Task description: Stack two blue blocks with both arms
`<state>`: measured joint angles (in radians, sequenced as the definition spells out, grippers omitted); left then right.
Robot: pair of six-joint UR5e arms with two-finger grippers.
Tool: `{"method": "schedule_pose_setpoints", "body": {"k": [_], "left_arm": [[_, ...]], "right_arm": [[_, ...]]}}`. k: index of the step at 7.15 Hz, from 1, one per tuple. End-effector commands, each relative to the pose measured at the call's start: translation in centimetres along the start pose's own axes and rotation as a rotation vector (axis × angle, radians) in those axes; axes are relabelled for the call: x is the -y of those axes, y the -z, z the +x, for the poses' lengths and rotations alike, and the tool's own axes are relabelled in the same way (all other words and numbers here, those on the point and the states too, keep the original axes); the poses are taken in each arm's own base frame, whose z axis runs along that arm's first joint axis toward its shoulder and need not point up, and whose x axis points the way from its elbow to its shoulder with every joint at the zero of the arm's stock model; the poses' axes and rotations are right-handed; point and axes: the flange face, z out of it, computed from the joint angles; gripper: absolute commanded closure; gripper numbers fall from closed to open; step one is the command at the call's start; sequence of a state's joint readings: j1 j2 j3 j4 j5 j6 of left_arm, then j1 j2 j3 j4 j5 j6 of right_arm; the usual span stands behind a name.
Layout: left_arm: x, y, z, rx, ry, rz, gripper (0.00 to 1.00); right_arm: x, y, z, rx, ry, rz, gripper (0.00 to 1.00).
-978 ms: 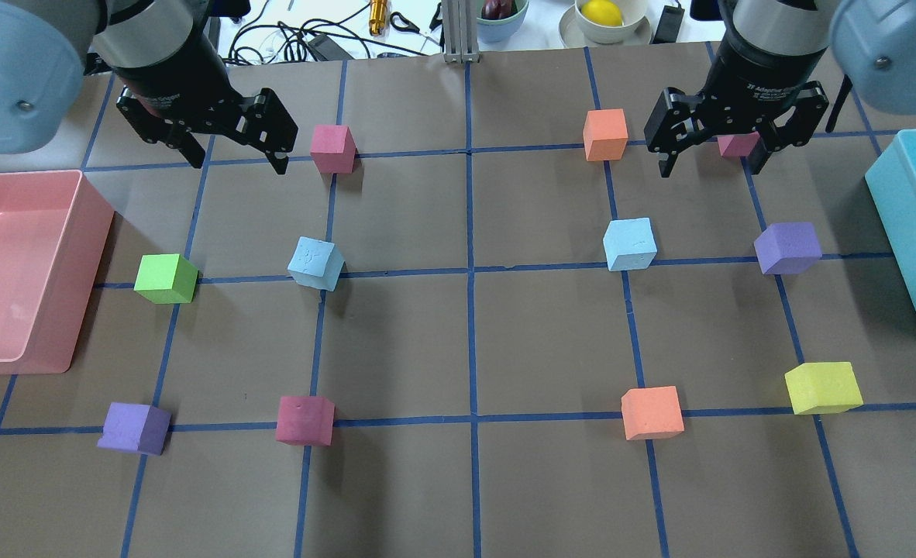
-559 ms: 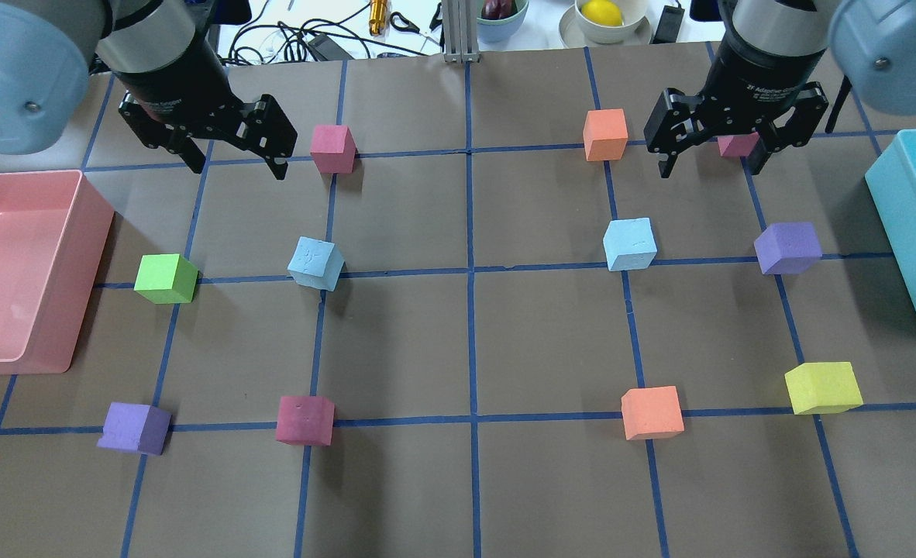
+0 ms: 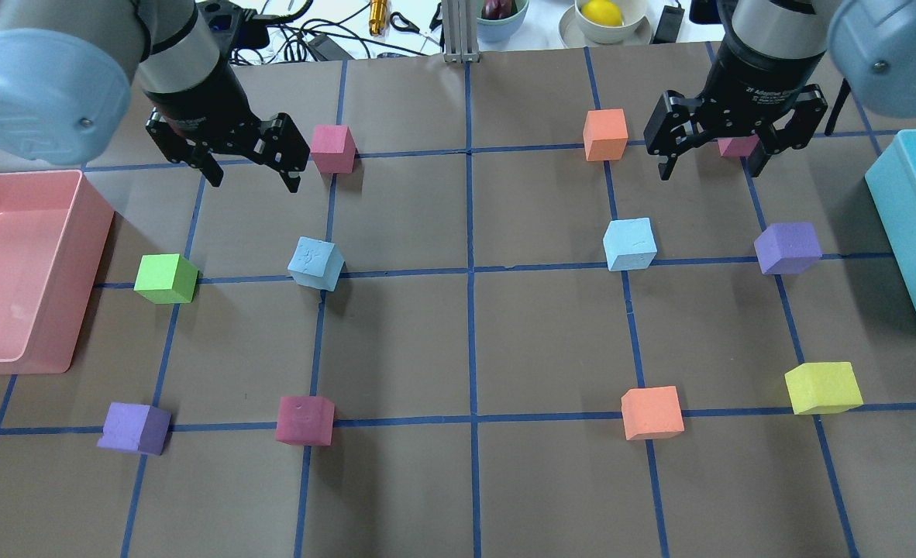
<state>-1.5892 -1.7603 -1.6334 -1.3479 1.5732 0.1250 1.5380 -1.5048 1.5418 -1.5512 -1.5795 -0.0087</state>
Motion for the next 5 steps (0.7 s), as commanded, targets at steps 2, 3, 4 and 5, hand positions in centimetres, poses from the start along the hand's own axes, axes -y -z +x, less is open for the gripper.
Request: {"method": "schedule_pose_setpoints", "body": {"k": [2, 3, 4, 5], "left_arm": [[1.7, -8.4, -0.2, -0.001, -0.002, -0.027, 0.00], [2.1, -9.9, -0.4, 0.000, -0.001, -0.041, 0.00], [2.2, -12.2, -0.6, 0.021, -0.002, -0.054, 0.00], [2.1, -14.1, -0.8, 0.036, -0.004, -0.060, 0.00]], "right_arm": [[2.4, -6.8, -0.1, 0.002, 0.006, -0.055, 0.00], [4.4, -11.0, -0.3, 0.010, 0.016, -0.008, 0.00], [5.1, -15.3, -0.3, 0.012, 0.018, -0.026, 0.00], [5.2, -17.3, -0.4, 0.012, 0.021, -0.022, 0.00]]}}
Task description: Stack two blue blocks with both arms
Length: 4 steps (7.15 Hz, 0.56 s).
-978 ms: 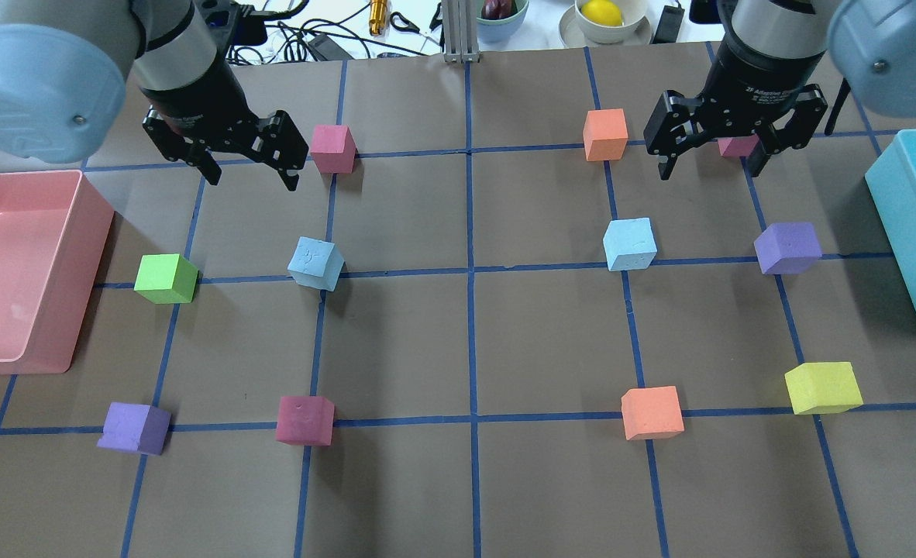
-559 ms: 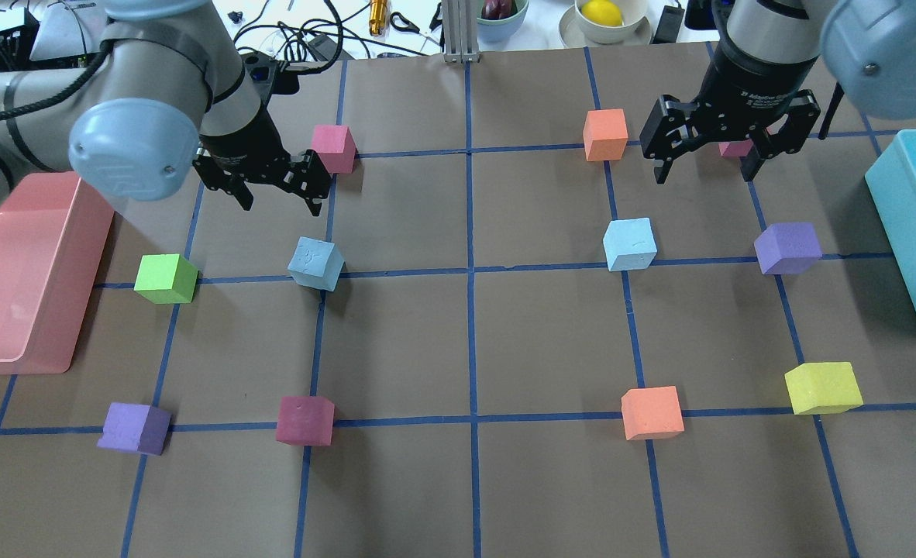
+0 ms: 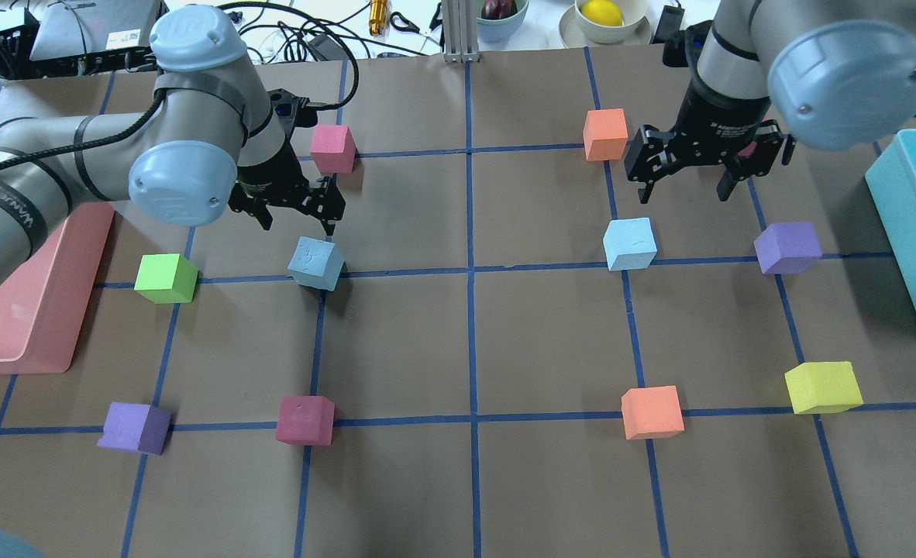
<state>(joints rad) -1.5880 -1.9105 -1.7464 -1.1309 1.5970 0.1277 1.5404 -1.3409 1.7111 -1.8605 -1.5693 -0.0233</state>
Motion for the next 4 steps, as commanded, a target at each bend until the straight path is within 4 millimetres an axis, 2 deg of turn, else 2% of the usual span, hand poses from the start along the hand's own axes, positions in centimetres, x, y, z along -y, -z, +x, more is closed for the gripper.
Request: {"method": "schedule_pose_setpoints", "body": {"k": [1, 2, 4], "left_arm": [[0.1, -3.6, -0.2, 0.018, -0.021, -0.022, 0.00], [0.5, -4.4, -0.2, 0.020, -0.076, -0.012, 0.00], [0.6, -5.0, -0.2, 0.019, -0.077, -0.015, 0.00]], "right_arm": [[0.8, -4.6, -0.1, 0.001, 0.007, -0.004, 0.00], [1.2, -5.5, -0.1, 0.000, 0.018, -0.010, 0.00], [2.2, -6.9, 0.0, 0.000, 0.018, -0.002, 0.00]]}}
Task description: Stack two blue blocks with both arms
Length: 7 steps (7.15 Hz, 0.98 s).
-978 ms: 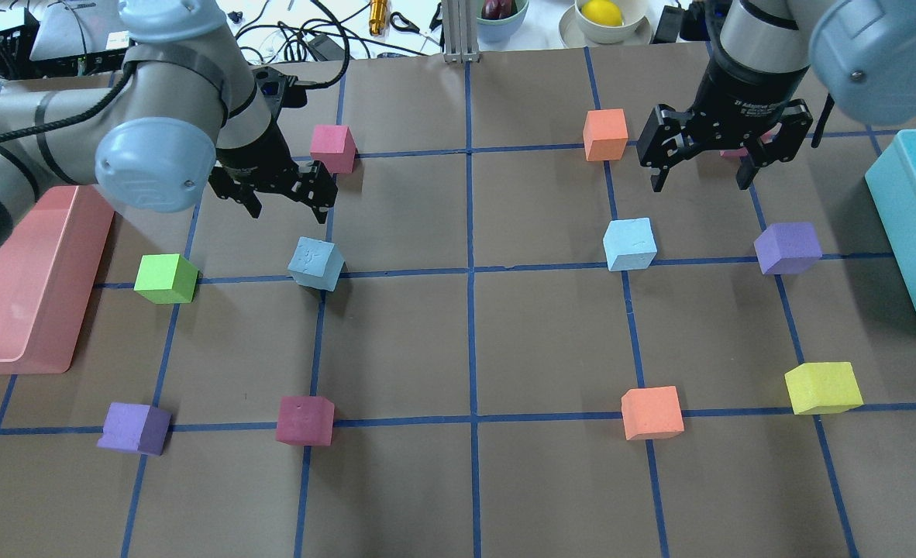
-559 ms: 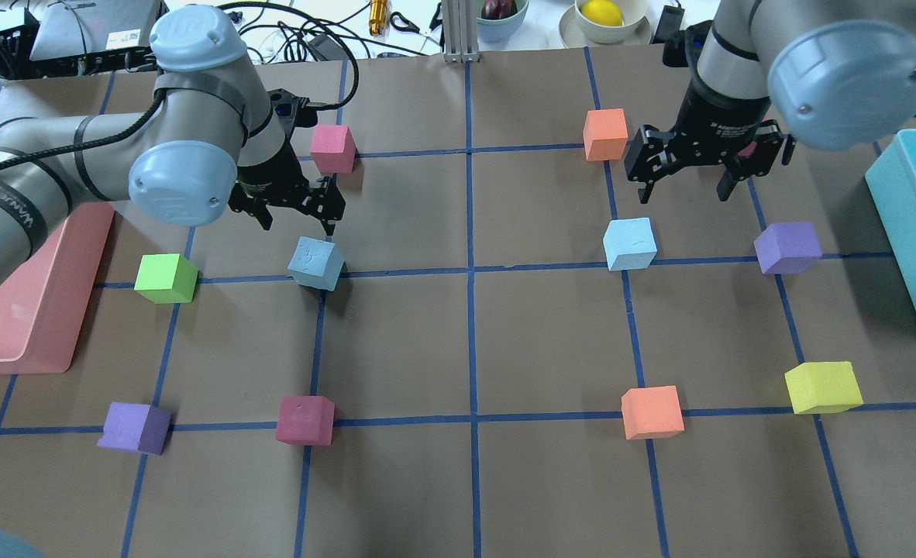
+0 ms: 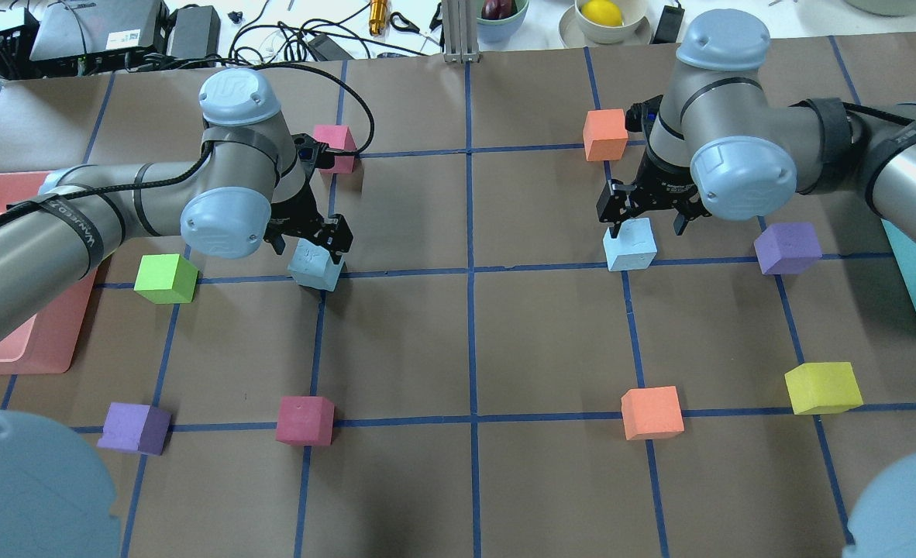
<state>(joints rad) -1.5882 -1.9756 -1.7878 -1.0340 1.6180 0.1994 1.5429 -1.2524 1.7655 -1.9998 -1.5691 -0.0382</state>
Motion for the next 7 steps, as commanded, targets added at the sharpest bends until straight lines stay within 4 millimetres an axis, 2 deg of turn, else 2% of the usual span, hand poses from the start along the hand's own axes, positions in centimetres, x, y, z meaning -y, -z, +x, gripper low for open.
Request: {"method": "schedule_pose_setpoints", "body": {"k": [1, 3, 5, 6, 7], "left_arm": [[-0.2, -1.1, 0.1, -0.003, -0.006, -0.014, 0.00], [-0.4, -1.8, 0.1, 0.001, -0.004, 0.002, 0.00], [-0.1, -2.7, 0.2, 0.000, -0.004, 0.004, 0.00], [-0.2, -2.9, 0.2, 0.001, 0.008, 0.001, 0.01], [-0.2, -3.0, 0.3, -0.001, 0.008, 0.001, 0.02]], "right_arm": [[0.9, -1.5, 0.1, 0.000, -0.001, 0.007, 0.00], [2.0, -4.6, 0.1, 0.002, -0.003, -0.011, 0.00], [2.3, -5.9, 0.2, 0.003, 0.022, -0.026, 0.02], [2.4, -6.3, 0.2, 0.002, 0.045, -0.034, 0.39], [2.5, -6.3, 0.3, -0.008, 0.080, -0.033, 0.90]]}}
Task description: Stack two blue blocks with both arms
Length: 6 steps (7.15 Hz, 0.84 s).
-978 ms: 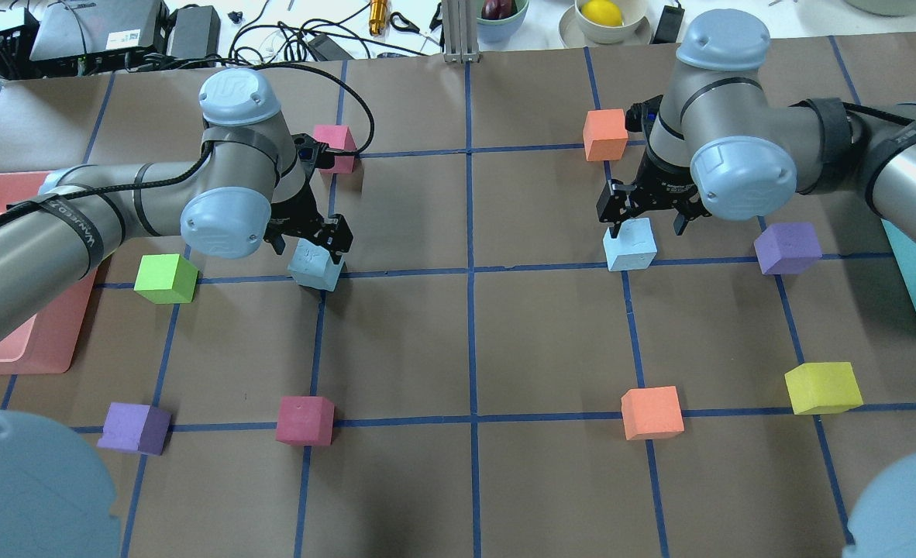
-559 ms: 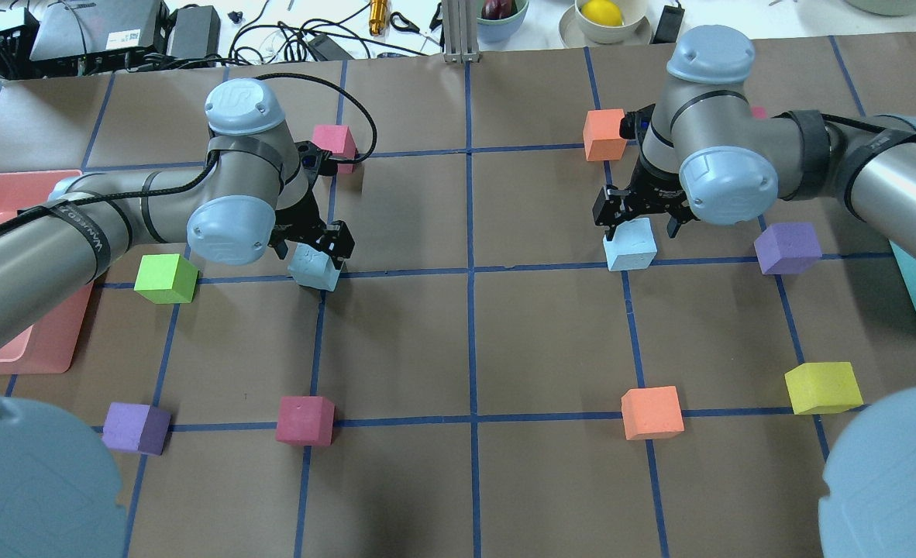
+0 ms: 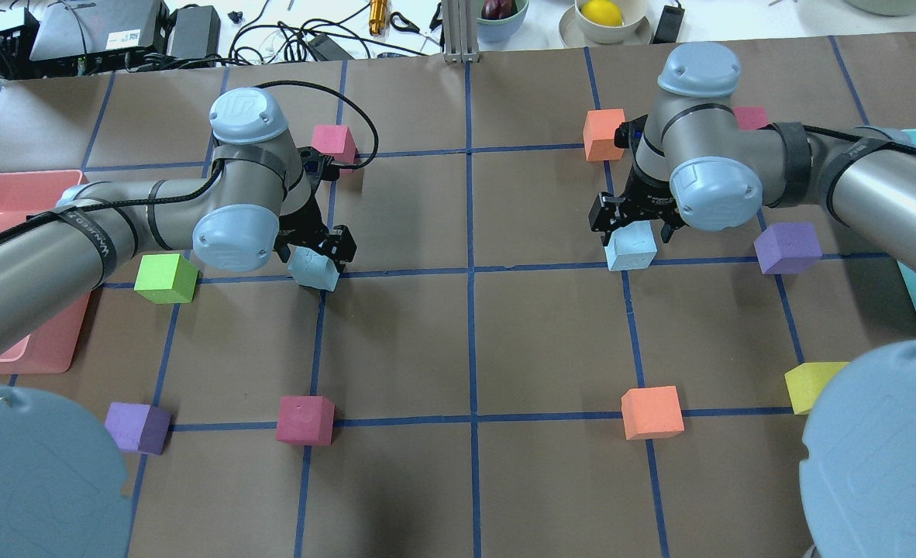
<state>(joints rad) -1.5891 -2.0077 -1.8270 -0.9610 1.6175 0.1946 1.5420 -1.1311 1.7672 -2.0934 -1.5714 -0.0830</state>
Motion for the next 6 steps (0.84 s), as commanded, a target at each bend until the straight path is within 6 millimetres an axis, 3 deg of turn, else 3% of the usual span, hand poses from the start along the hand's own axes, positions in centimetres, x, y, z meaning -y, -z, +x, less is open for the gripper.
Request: {"method": "schedule_pose_setpoints", "body": {"k": [1, 2, 3, 4, 5, 6], "left_arm": [[0.0, -0.1, -0.1, -0.002, 0.006, 0.002, 0.09], [0.1, 0.0, 0.1, -0.007, 0.004, 0.006, 0.13], [0.1, -0.2, 0.1, -0.007, 0.017, 0.006, 0.21], [0.0, -0.2, 0.1, -0.009, 0.015, 0.005, 0.29], [0.1, -0.2, 0.1, -0.009, 0.018, 0.007, 0.50], [0.1, 0.0, 0.1, -0.010, 0.044, 0.011, 0.83]], "right_arm": [[0.3, 0.3, 0.3, -0.012, 0.056, 0.005, 1.00], [0.8, 2.0, -0.4, 0.003, 0.049, 0.031, 1.00], [1.7, 4.4, -2.5, -0.003, 0.042, 0.053, 1.00], [2.6, 7.0, -6.4, -0.002, 0.001, 0.077, 1.00], [4.1, 7.9, -10.2, -0.004, 0.013, 0.083, 1.00], [5.5, 7.7, -13.7, 0.000, 0.004, 0.090, 1.00]]}}
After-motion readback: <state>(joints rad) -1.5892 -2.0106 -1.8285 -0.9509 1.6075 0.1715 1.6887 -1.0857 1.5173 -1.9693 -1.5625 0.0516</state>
